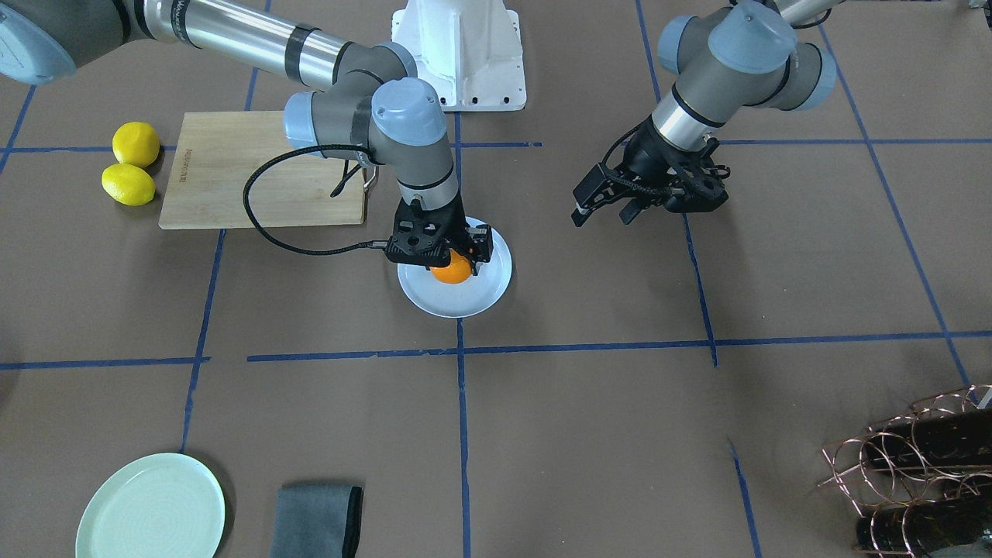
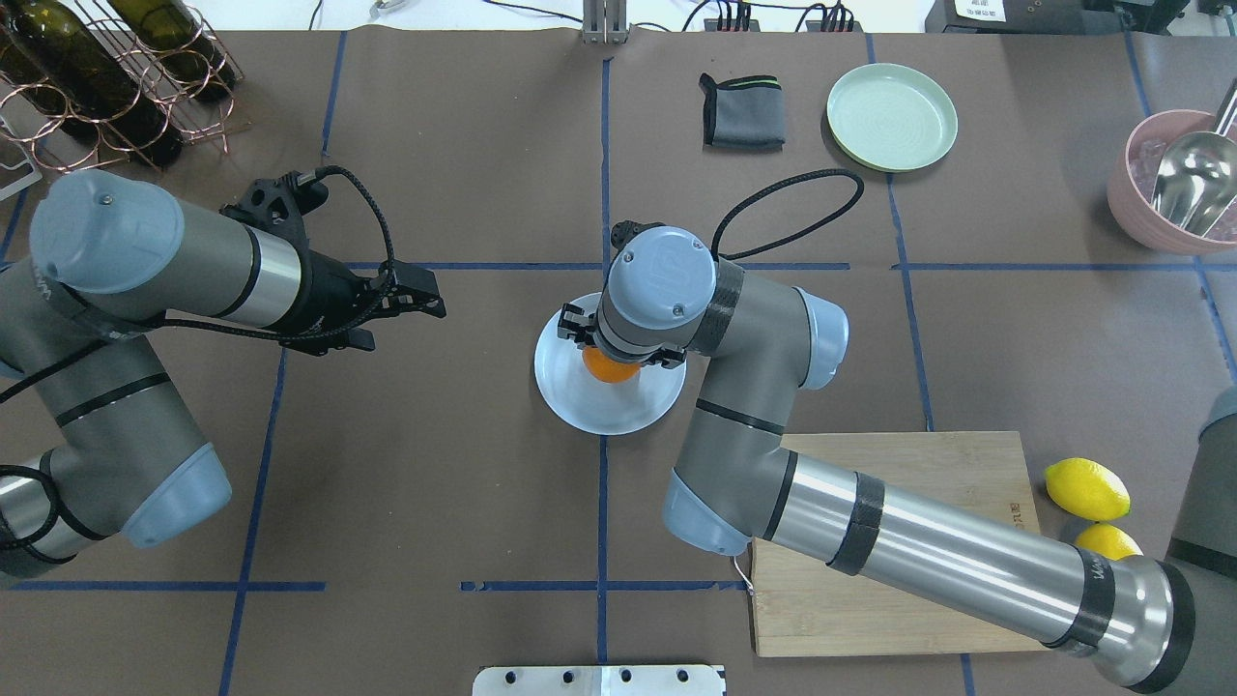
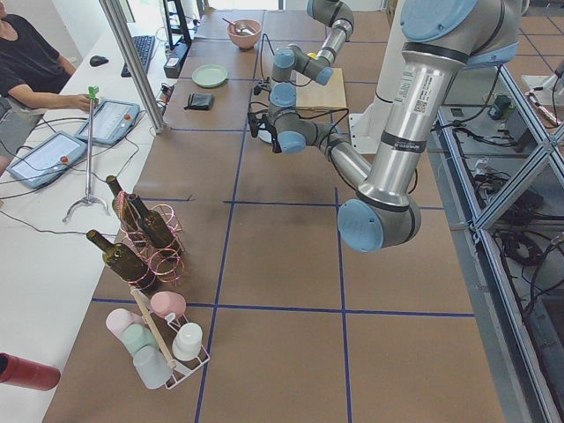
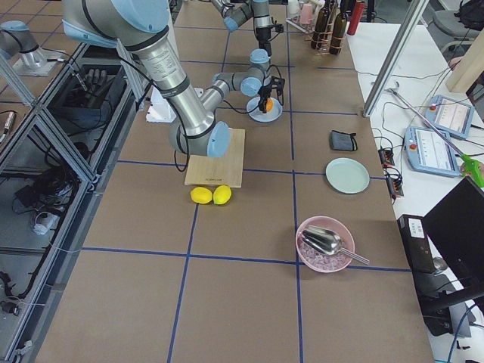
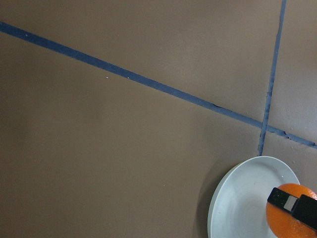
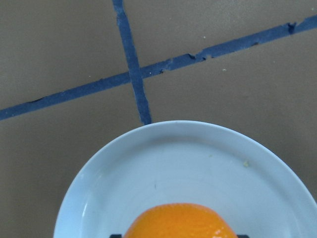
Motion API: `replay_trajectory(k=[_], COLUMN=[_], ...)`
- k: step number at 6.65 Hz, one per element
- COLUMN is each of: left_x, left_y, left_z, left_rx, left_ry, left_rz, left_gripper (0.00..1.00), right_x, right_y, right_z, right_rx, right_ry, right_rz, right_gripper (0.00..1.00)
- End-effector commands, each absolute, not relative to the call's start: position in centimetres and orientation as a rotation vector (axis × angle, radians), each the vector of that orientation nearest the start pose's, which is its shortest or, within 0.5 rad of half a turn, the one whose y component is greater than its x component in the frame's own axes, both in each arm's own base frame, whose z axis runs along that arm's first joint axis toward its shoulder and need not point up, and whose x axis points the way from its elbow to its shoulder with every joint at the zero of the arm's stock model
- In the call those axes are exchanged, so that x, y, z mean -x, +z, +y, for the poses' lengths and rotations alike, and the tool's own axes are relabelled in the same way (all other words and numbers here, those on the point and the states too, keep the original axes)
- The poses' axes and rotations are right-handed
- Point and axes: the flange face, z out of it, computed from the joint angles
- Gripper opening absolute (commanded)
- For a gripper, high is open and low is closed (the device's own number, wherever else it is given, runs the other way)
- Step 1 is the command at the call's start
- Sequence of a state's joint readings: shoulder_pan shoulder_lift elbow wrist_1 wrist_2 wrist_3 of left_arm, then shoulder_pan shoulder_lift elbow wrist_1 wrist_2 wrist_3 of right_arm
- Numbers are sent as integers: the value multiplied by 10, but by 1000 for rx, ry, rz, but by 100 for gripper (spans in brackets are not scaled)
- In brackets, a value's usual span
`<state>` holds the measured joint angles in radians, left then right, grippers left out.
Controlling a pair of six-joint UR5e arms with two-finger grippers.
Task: Pick orange to plate
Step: 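Lower the orange onto the plate and open the right gripper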
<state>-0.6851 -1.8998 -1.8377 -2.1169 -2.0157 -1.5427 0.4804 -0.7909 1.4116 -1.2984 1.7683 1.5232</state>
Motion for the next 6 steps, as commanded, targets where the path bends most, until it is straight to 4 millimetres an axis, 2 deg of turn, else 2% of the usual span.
replay_trajectory(k=[1, 2, 3, 4, 5, 6], left_x=[-397, -397, -397, -397, -397, -397], left_y=[292, 292, 292, 292, 292, 292], left_z=[-440, -440, -440, -440, -440, -440], left_rx=[-22, -22, -22, -22, -20, -21], left_ry=[-325, -325, -325, -325, -327, -325], left_rz=[1191, 1191, 1191, 1191, 1190, 1190], left_gripper=[100, 100, 100, 100, 100, 100], right_x=[622, 623, 623, 624, 625, 625], right_y=[224, 225, 223, 226, 223, 221], right_z=[-452, -453, -453, -452, -452, -452], right_rx=[-61, -66, -67, -69, -82, -88], right_ry=[320, 323, 323, 320, 319, 312], right_rz=[-897, -893, -895, -889, -889, -894], right_gripper=[13, 14, 46, 81, 100, 100])
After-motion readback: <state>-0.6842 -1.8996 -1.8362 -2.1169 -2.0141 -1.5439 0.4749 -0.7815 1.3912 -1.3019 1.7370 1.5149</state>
